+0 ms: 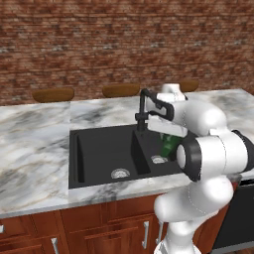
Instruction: Move any existing items from the left basin to the right basin for drying. Then move the glass cup from the counter to the left basin of the sink for washing.
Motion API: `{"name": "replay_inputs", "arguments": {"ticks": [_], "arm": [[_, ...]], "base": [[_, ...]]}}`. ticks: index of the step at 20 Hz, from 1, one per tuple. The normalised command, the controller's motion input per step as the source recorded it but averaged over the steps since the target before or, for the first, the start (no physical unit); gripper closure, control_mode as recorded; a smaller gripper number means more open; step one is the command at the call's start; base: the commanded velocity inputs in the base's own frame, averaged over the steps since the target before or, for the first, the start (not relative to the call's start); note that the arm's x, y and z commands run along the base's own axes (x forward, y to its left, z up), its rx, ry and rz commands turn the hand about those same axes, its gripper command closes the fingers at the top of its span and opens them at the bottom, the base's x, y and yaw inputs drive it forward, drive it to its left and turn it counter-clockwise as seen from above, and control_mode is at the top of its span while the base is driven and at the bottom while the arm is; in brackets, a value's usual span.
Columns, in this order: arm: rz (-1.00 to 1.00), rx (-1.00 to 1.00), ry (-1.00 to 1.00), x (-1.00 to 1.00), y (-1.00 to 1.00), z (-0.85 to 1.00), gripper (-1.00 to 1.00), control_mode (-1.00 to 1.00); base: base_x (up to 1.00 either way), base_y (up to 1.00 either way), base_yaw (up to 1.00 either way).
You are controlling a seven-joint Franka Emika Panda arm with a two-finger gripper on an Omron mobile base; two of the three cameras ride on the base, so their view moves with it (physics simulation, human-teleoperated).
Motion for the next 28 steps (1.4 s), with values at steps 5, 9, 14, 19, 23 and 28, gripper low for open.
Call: {"name": "replay_inputs", "arguments": {"ticks": [5, 9, 14, 19, 23, 28], "arm": [[0.03, 0.00, 0.00, 0.35, -0.23, -0.01, 1.00, -1.00], [0.06, 0.00, 0.00, 0.38, -0.18, -0.03, 1.00, -1.00], [0.06, 0.00, 0.00, 0.32, -0.22, -0.07, 1.00, -1.00], [0.07, 0.00, 0.00, 0.03, -0.25, -0.15, 1.00, -1.00], [0.11, 0.00, -0.04, 0.00, -0.14, -0.20, 1.00, -1.00], [0.15, 0.00, -0.02, 0.01, -0.01, -0.15, 1.00, -1.00]], "base": [[0.00, 0.00, 0.00], [0.00, 0.00, 0.00], [0.00, 0.00, 0.00], [0.00, 0.00, 0.00], [0.00, 0.00, 0.00], [0.00, 0.00, 0.00]]}}
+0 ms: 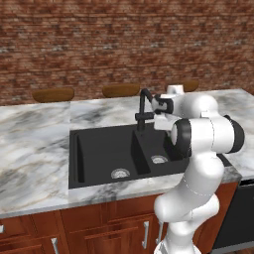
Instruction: Move any existing items from the left basin to the right basin for drying. Then move the glass cup from the counter to the left basin of the sink for washing.
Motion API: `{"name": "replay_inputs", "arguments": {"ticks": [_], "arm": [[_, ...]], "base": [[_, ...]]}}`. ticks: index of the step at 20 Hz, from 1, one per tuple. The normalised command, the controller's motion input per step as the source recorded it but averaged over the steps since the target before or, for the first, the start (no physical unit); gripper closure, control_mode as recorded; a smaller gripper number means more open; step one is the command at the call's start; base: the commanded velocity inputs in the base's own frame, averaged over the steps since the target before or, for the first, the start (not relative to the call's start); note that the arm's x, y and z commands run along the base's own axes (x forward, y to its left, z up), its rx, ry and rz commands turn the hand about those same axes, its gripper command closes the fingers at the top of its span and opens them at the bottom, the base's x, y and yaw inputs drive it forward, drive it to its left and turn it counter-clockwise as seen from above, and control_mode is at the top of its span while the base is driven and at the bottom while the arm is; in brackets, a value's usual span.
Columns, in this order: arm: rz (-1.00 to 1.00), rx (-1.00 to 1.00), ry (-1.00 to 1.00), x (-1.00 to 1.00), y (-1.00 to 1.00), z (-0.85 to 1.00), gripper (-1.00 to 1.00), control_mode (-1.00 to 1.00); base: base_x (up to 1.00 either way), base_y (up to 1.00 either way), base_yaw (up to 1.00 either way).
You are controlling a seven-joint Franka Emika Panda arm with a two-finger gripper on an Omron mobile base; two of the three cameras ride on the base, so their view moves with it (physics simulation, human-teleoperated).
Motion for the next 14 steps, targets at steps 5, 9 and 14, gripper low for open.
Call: {"name": "replay_inputs", "arguments": {"ticks": [5, 9, 14], "arm": [[0.18, 0.00, -0.01, 0.05, 0.00, -0.11, 1.00, -1.00], [0.19, 0.00, -0.04, 0.00, 0.00, -0.09, 1.00, -1.00], [0.19, 0.00, -0.06, 0.00, 0.00, -0.07, 1.00, -1.00]], "base": [[0.00, 0.00, 0.00], [0.00, 0.00, 0.00], [0.00, 0.00, 0.00]]}}
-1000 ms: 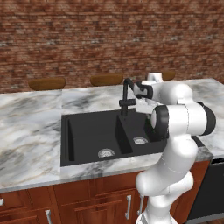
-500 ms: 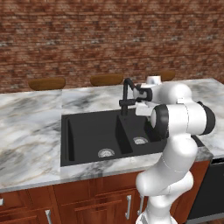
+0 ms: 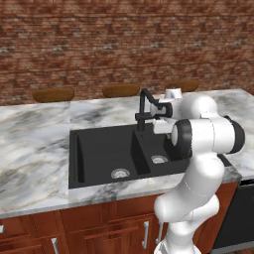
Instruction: Move any existing items from the left basin to the right basin for drying. Then move the glass cup from the counter to the left basin of the sink for washing.
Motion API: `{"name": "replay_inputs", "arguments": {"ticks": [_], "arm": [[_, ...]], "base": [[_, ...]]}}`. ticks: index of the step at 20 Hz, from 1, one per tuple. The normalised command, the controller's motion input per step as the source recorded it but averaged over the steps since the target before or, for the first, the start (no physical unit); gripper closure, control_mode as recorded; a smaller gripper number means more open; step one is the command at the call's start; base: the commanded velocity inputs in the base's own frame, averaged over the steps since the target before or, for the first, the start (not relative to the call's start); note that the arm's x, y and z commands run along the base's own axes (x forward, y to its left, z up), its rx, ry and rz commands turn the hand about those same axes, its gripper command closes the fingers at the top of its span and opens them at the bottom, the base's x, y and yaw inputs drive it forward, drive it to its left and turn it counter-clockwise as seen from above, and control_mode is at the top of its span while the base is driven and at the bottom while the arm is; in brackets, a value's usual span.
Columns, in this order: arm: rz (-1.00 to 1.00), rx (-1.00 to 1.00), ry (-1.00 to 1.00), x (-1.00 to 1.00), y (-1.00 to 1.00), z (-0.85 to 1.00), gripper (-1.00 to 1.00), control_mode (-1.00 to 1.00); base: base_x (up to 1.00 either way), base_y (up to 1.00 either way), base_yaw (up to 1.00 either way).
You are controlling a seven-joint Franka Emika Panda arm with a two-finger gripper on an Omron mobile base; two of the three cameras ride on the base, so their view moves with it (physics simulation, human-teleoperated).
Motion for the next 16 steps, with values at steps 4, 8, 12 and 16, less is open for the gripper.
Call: {"name": "replay_inputs", "arguments": {"ticks": [4, 8, 12, 16], "arm": [[0.19, 0.01, -0.05, 0.00, 0.00, -0.09, 1.00, -1.00], [0.18, 0.03, -0.05, 0.00, 0.01, -0.12, 1.00, -1.00], [0.16, 0.03, 0.00, 0.00, 0.10, -0.21, 1.00, -1.00], [0.16, 0.02, 0.00, 0.00, 0.07, -0.25, 1.00, -1.00]], "base": [[0.00, 0.00, 0.00], [0.00, 0.00, 0.00], [0.00, 0.00, 0.00], [0.00, 0.00, 0.00]]}}
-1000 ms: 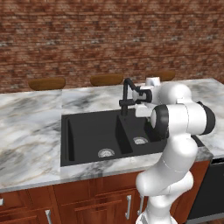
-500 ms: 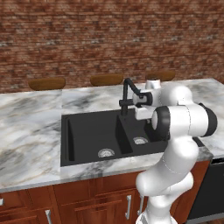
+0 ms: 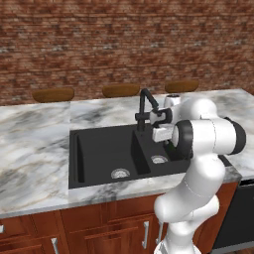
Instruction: Move any existing items from the left basin to the right basin for drying. Then move the glass cup from the counter to the left basin of the sink for washing.
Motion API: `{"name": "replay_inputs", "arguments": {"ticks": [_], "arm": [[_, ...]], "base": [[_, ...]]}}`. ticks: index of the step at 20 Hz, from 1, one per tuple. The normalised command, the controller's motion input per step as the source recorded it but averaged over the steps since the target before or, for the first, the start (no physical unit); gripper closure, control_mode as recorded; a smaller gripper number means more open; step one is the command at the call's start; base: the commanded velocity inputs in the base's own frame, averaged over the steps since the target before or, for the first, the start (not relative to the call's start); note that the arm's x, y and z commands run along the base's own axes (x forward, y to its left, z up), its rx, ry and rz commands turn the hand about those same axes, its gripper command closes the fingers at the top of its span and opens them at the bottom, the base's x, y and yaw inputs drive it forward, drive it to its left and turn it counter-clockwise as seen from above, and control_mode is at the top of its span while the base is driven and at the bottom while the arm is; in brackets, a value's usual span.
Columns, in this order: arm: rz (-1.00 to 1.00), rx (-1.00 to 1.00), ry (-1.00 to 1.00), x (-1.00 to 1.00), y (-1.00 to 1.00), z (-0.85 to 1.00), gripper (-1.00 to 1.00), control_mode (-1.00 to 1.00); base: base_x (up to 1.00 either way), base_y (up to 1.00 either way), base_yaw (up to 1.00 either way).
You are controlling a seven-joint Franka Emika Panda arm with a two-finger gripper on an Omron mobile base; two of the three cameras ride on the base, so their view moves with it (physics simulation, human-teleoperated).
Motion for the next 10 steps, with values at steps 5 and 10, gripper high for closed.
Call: {"name": "replay_inputs", "arguments": {"ticks": [5, 10], "arm": [[0.12, 0.00, 0.00, 0.09, 0.11, -0.12, 1.00, -1.00], [0.06, 0.00, 0.00, 0.24, 0.16, -0.07, 1.00, -1.00]], "base": [[0.00, 0.00, 0.00], [0.00, 0.00, 0.00]]}}
